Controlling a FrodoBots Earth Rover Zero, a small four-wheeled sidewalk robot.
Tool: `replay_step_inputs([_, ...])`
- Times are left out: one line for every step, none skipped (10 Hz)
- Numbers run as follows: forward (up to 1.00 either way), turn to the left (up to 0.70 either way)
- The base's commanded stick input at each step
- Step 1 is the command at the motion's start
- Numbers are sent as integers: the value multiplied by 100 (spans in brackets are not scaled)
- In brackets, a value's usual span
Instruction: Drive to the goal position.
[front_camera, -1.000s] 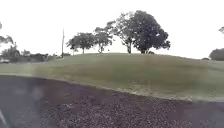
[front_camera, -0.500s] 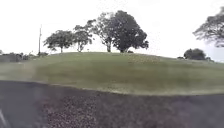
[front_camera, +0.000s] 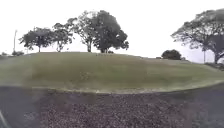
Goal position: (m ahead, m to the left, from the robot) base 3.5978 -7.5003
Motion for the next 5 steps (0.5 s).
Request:
replay_step_inputs([0, -100])
replay_step_inputs([0, -100])
replay_step_inputs([0, -100])
replay_step_inputs([0, -100])
replay_step_inputs([0, -100])
